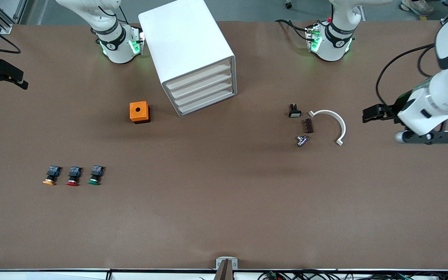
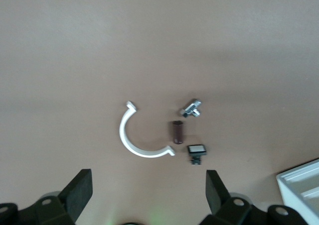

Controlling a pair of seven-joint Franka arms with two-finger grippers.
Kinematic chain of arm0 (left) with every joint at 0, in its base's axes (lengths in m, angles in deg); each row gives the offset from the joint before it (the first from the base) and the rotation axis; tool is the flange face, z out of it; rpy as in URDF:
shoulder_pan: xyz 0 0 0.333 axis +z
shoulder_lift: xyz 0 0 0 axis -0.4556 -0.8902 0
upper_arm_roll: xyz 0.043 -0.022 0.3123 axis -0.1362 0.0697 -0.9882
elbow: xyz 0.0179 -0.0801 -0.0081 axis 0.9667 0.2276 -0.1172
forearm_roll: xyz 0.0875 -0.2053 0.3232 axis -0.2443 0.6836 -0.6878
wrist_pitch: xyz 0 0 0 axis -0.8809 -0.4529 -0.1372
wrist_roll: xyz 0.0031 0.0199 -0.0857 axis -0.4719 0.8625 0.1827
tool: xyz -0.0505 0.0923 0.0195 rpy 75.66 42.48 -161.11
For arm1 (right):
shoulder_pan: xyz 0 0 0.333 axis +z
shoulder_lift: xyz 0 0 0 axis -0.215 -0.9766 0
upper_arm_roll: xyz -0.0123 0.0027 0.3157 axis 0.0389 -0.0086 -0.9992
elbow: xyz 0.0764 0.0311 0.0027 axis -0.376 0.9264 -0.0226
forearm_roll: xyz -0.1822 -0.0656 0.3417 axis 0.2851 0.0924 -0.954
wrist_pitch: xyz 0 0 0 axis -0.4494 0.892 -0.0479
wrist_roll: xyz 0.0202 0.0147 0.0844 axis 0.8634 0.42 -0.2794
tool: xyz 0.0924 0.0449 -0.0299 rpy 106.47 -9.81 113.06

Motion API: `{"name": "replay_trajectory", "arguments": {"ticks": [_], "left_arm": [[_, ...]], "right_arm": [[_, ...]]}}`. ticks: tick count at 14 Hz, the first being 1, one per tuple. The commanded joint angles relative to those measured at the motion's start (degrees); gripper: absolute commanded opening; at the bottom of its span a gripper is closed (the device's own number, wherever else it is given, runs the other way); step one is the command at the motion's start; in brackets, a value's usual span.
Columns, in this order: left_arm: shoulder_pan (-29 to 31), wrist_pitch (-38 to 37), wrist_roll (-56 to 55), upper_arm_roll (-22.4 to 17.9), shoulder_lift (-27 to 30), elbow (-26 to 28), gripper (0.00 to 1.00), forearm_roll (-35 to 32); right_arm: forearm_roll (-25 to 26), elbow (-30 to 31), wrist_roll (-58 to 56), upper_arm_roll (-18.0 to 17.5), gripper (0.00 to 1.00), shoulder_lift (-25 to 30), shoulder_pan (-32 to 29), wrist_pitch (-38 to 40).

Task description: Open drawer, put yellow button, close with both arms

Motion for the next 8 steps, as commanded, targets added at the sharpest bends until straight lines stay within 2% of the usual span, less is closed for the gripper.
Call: {"name": "replay_trajectory", "arguments": {"ticks": [1, 5, 8], "left_arm": [[-2.8, 0.4, -6.7, 0.1, -2.4, -1.8, 1.0, 1.0], [-6.7, 1.9, -20.8, 0.2, -4.3, -2.1, 1.0, 1.9], [-7.4, 1.9, -30.8, 0.2, -6.7, -4.1, 1.0, 11.0]], "right_arm": [[0.2, 1.1, -0.5, 0.0, 1.0, 1.3, 0.1, 0.0], [0.2, 1.1, -0.5, -0.1, 1.0, 1.3, 0.2, -0.1], [0.2, 1.1, -0.5, -0.1, 1.0, 1.3, 0.2, -0.1]]}}
